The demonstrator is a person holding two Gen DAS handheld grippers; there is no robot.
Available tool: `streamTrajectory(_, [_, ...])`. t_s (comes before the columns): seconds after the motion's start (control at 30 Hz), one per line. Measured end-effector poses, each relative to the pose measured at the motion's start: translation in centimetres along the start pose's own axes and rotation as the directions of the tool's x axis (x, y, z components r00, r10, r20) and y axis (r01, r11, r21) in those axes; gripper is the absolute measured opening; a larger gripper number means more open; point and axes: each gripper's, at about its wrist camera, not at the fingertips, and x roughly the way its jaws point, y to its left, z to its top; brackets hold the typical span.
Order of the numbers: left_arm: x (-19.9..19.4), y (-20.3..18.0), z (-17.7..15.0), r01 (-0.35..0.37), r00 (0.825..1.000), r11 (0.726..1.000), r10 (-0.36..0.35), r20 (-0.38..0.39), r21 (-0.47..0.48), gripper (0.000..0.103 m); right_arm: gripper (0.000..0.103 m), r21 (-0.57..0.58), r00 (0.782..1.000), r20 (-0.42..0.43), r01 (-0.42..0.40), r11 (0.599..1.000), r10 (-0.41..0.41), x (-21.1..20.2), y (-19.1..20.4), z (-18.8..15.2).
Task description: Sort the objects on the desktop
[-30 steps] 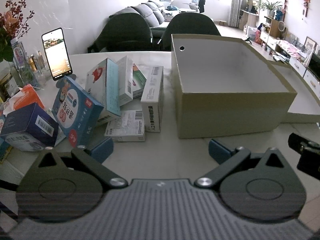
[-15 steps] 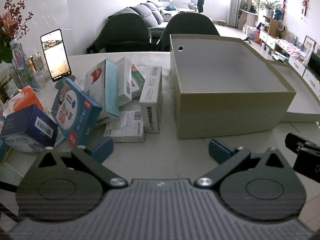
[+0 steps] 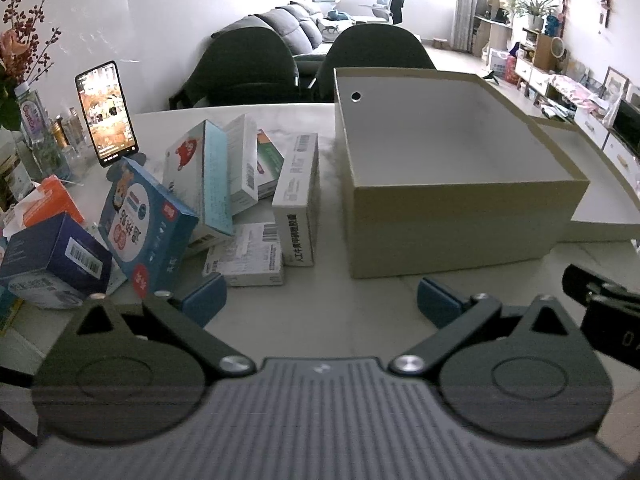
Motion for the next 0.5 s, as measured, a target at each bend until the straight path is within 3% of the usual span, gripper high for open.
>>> streamTrajectory(0.5, [-0.04,-0.03,0.05,0.001,1.0,1.0,-0.001,0.0,0.001,0.103,0.103,-0.004,1.0,-0.003,-0.001,1.0,0.001,0.2,0.05,0.06])
